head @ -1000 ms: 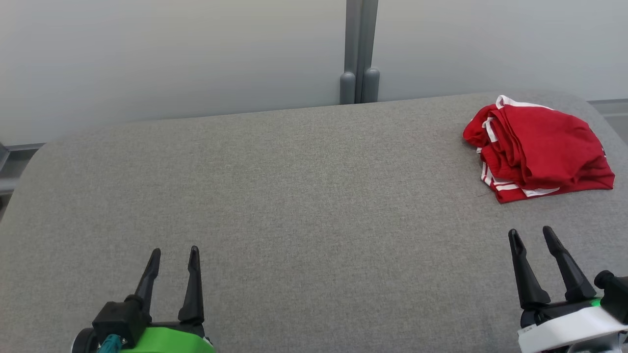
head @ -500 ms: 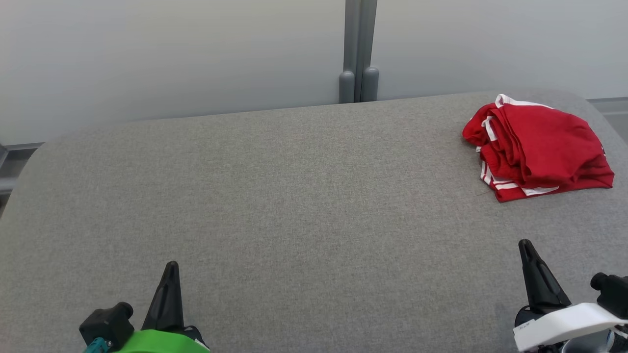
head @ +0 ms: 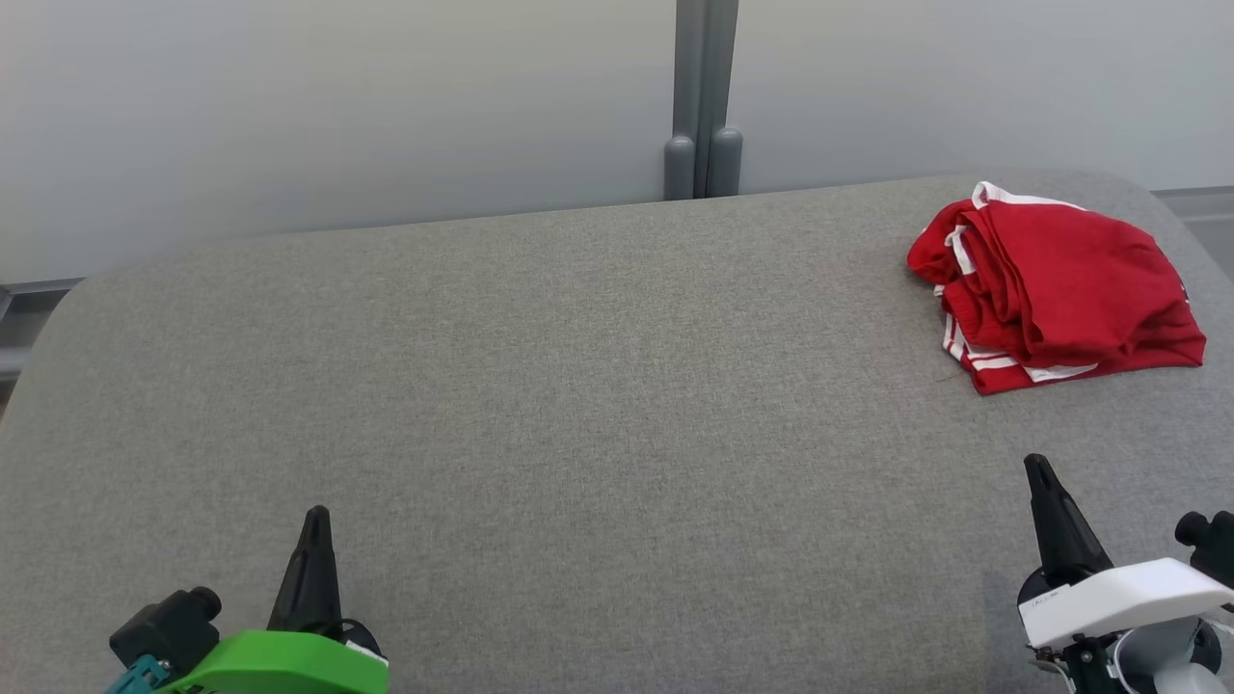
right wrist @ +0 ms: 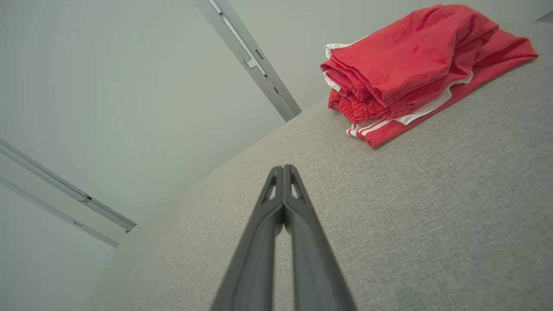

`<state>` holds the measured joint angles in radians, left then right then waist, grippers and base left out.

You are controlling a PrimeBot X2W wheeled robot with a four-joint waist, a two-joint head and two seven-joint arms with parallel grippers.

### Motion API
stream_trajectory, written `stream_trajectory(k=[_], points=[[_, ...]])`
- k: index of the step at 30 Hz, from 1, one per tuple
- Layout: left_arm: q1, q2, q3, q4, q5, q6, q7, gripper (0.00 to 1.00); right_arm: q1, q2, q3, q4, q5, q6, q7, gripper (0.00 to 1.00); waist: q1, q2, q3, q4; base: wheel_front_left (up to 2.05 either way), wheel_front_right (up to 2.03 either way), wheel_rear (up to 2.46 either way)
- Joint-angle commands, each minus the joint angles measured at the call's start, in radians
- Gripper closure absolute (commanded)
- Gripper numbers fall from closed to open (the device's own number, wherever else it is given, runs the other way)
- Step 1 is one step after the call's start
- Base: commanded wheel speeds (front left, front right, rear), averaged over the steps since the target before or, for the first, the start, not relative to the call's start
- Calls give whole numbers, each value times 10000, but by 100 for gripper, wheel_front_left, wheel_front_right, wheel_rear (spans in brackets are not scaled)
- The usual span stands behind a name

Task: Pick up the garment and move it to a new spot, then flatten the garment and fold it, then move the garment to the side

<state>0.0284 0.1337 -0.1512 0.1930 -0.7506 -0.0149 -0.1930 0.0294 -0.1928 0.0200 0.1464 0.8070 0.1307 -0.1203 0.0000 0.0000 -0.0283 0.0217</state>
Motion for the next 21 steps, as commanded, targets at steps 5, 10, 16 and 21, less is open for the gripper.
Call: stream_trajectory(k=[5, 10, 16, 21], points=[[-417, -72, 251, -84, -767, -134, 162, 100, -478, 40, -190, 123, 748, 0, 275, 100, 0, 0, 16, -10, 0, 0, 0], [-496, -124, 399, -42, -1385, -220, 279, 100, -677, 122, -307, 312, 1323, 1, 521, 100, 0, 0, 33, -21, 0, 0, 0], [-596, -194, 553, 5, -2085, -312, 417, 100, -902, 228, -439, 529, 1968, 1, 796, 100, 0, 0, 52, -33, 0, 0, 0], [-665, -250, 687, 47, -2630, -387, 522, 100, -1077, 308, -550, 697, 2471, 1, 1017, 100, 0, 0, 69, -44, 0, 0, 0]])
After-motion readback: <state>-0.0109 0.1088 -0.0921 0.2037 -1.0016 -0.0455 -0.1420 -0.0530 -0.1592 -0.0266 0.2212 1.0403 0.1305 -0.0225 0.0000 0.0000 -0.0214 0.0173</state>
